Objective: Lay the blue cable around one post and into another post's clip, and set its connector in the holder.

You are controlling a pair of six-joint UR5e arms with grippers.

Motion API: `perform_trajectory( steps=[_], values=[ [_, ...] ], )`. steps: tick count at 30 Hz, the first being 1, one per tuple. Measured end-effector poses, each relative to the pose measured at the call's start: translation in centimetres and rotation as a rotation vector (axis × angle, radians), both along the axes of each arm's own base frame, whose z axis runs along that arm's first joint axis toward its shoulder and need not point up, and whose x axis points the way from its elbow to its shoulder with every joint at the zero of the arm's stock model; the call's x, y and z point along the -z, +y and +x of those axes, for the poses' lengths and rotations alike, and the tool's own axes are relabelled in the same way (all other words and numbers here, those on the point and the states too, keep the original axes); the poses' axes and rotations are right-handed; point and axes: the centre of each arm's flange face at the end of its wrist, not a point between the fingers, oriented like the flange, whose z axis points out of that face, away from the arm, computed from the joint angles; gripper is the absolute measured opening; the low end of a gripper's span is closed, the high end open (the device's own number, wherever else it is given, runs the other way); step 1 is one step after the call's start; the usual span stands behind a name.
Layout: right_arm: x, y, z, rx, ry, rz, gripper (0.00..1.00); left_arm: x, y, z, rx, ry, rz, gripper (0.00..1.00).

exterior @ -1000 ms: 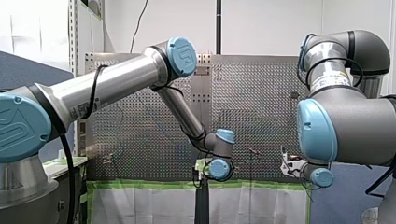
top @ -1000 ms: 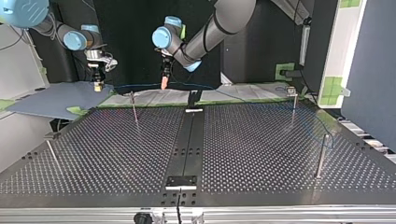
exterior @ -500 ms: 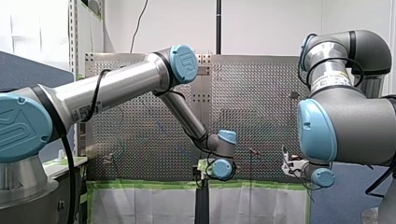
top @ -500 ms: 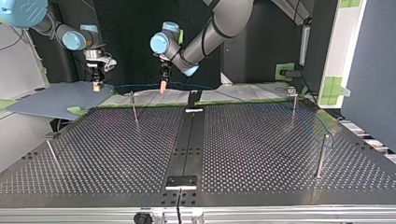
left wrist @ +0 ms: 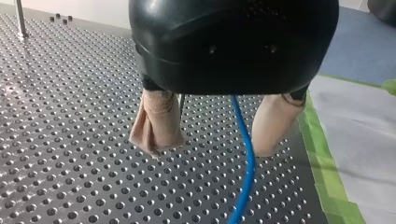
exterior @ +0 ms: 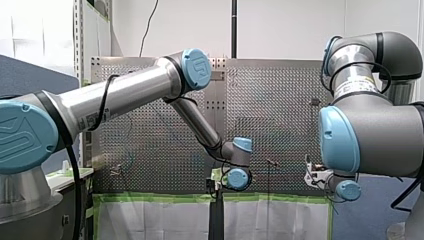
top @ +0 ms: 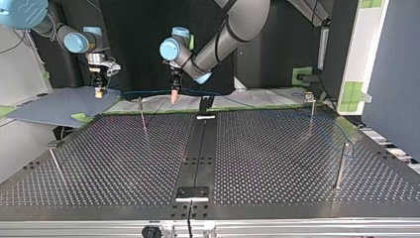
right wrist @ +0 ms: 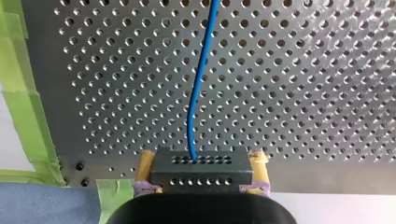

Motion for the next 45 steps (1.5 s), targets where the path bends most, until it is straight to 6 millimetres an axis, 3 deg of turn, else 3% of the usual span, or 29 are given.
perform_trajectory(
  steps=[3,5,6,8,9,10,12,13,15,20,28,32,45],
  values=[
    [-0.1,-0.3,-0.2,0.004,-0.006,-0.004,0.00,0.0,-0.1,0.0,0.009,0.000,-0.005,1.00],
    [-0.2,-0.4,-0.2,0.006,-0.008,-0.006,0.00,0.0,-0.3,0.0,0.021,-0.003,-0.012,0.78],
    [-0.2,-0.4,-0.2,0.008,-0.009,-0.007,0.00,-0.1,-0.5,0.0,0.029,-0.006,-0.019,0.78],
    [-0.2,-0.5,-0.3,0.011,-0.010,-0.008,0.00,-0.2,-0.7,0.0,0.040,-0.009,-0.032,0.58],
    [-0.3,-0.5,-0.3,0.014,-0.011,-0.009,0.00,-0.2,-0.7,0.0,0.044,-0.009,-0.041,0.58],
    [-0.3,-0.6,-0.3,0.016,-0.011,-0.009,0.00,-0.2,-0.8,0.0,0.046,-0.009,-0.048,0.42],
    [-0.3,-0.7,-0.2,0.019,-0.011,-0.011,0.00,-0.2,-0.8,0.1,0.046,-0.007,-0.063,0.37],
    [-0.3,-0.7,-0.2,0.020,-0.011,-0.012,0.00,-0.2,-0.8,0.1,0.047,-0.007,-0.070,0.27],
    [-0.4,-0.7,-0.2,0.021,-0.011,-0.013,0.00,-0.3,-0.9,0.2,0.051,-0.009,-0.083,0.27],
    [-0.4,-0.8,-0.2,0.021,-0.011,-0.016,0.00,-0.3,-1.0,0.3,0.056,-0.009,-0.106,0.10],
    [-0.5,-0.9,-0.2,0.021,-0.012,-0.019,0.00,-0.4,-1.1,0.4,0.061,-0.019,-0.120,0.07],
    [-0.7,-1.3,-0.1,0.019,-0.016,-0.025,0.00,-0.4,-1.1,0.5,0.059,-0.022,-0.117,0.00],
    [-1.1,-2.1,0.4,0.007,-0.034,-0.039,0.00,-0.5,-1.1,0.6,0.062,-0.045,-0.079,0.00]
  ],
)
